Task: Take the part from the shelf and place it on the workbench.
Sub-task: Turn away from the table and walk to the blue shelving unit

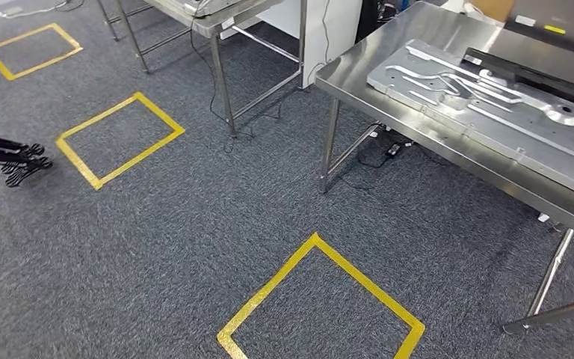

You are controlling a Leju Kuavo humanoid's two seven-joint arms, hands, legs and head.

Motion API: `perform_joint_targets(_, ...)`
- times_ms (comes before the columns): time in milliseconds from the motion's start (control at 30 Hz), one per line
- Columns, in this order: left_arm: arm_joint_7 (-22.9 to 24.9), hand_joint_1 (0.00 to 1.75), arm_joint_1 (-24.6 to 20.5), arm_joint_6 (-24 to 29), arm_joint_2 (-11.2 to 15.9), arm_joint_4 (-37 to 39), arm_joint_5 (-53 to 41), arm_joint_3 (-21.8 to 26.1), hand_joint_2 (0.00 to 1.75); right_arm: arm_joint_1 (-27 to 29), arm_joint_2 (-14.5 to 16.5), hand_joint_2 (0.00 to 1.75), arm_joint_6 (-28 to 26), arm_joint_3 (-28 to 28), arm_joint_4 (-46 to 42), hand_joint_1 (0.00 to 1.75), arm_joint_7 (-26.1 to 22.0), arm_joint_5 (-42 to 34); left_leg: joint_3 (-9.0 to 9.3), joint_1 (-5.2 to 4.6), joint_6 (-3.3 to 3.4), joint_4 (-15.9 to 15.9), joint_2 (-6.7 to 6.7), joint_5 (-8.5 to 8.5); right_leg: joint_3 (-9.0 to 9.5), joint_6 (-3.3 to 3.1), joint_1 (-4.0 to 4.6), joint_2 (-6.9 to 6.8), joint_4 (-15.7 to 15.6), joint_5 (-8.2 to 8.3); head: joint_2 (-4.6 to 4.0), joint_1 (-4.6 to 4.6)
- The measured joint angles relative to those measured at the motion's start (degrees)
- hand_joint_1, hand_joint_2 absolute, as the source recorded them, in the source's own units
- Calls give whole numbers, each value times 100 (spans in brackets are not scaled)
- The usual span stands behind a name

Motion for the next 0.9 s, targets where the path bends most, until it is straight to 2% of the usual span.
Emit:
perform_joint_targets(33,4,0,0,-2,2,1,-3,3,0,-2,0,0,0,0,8,0,1,1,-90,17,-28,197,25,-42,0,4,0,-91,6,-9,0,0)
perform_joint_targets(67,8,0,5,-3,4,2,-5,10,0,-7,0,0,0,0,15,0,1,1,-71,33,-51,179,46,26,1,14,-3,-175,16,-22,0,-1)
perform_joint_targets(100,12,0,11,-5,6,3,-9,21,0,-14,0,0,0,0,22,0,1,1,69,49,-68,-62,83,187,4,33,-10,-251,33,-38,0,-1)
perform_joint_targets(133,16,0,13,-10,8,4,-17,33,0,-21,0,0,1,0,28,0,1,1,292,61,-78,-454,162,381,9,59,-16,-322,57,-59,0,-1)
perform_joint_targets(200,18,0,2,-29,9,5,-46,53,0,-32,-1,0,4,0,37,0,1,1,651,49,-48,-1109,349,600,23,134,-3,-435,109,-115,0,0)
perform_joint_targets(233,17,0,-4,-44,9,5,-63,63,0,-40,-1,0,6,0,39,0,1,1,716,36,-16,-1252,395,621,36,173,8,-480,122,-135,0,0)
perform_joint_targets(300,16,0,-3,-66,10,6,-93,91,0,-75,0,0,10,0,44,0,1,1,699,11,61,-1286,324,615,77,251,13,-562,111,-150,0,1)
perform_joint_targets(333,16,0,1,-72,9,6,-102,104,0,-94,0,0,10,0,45,0,1,1,702,15,99,-1301,272,627,95,291,-3,-542,118,-167,0,1)
perform_joint_targets(400,15,0,0,-76,6,6,-116,117,0,-108,0,0,11,0,49,0,-2,2,716,33,177,-1338,171,669,14,338,-29,-308,348,-365,0,2)
perform_joint_targets(467,14,0,-13,-81,4,6,-121,121,0,-96,0,0,11,-2,56,0,-5,3,706,30,223,-1345,69,694,-302,336,-27,-17,1012,-759,0,2)
perform_joint_targets(500,15,0,-19,-83,4,7,-121,121,0,-93,-1,0,11,-3,62,0,-5,3,698,19,235,-1344,9,699,-492,327,-21,44,1389,-917,0,2)
perform_joint_targets(533,17,0,-22,-84,4,7,-121,121,0,-92,-1,0,11,-4,69,0,-5,4,695,6,239,-1342,-63,699,-633,316,-15,71,1647,-976,0,2)
perform_joint_targets(567,21,0,-23,-85,4,8,-120,121,0,-93,-2,0,11,-5,74,0,-6,6,700,-6,242,-1340,-140,699,-687,299,-9,86,1715,-916,0,2)
perform_joint_targets(600,26,0,-22,-84,4,8,-118,121,0,-95,-2,0,11,-5,78,0,-6,9,712,-17,243,-1339,-222,699,-634,271,-2,108,1558,-744,0,2)
perform_joint_targets(633,30,0,-20,-84,4,8,-116,122,0,-95,-2,0,11,-4,79,0,-6,13,728,-25,242,-1339,-303,698,-493,231,12,169,1217,-501,0,2)
perform_joint_targets(700,39,0,-27,-81,-7,11,-113,123,0,-91,-24,0,10,-6,82,0,-5,20,730,-29,224,-1332,-445,695,-189,122,43,436,480,-146,0,2)
perform_joint_targets(733,42,0,-33,-72,-11,13,-107,121,0,-94,-34,0,10,-6,84,0,-5,27,715,-19,202,-1328,-503,698,-104,79,62,535,261,-74,0,1)
perform_joint_targets(767,46,0,-35,-57,-16,15,-93,119,0,-103,-46,0,10,-6,86,0,-6,38,693,-1,172,-1328,-559,703,-74,49,78,580,172,-73,0,1)
perform_joint_targets(833,60,0,-7,10,-18,11,-40,97,0,-141,-48,0,11,-4,87,0,-11,66,670,26,101,-1332,-639,721,-39,8,81,466,97,-38,0,1)
perform_joint_targets(867,70,0,19,53,-19,4,-7,80,0,-153,-49,0,15,-4,87,0,-14,79,650,22,75,-1291,-567,696,-1,-12,68,399,31,-8,0,1)
perform_joint_targets(900,79,0,41,100,-20,-5,23,56,0,-156,-49,0,24,-4,87,0,-19,90,591,12,54,-1166,-437,612,40,-40,52,319,-39,24,0,-1)
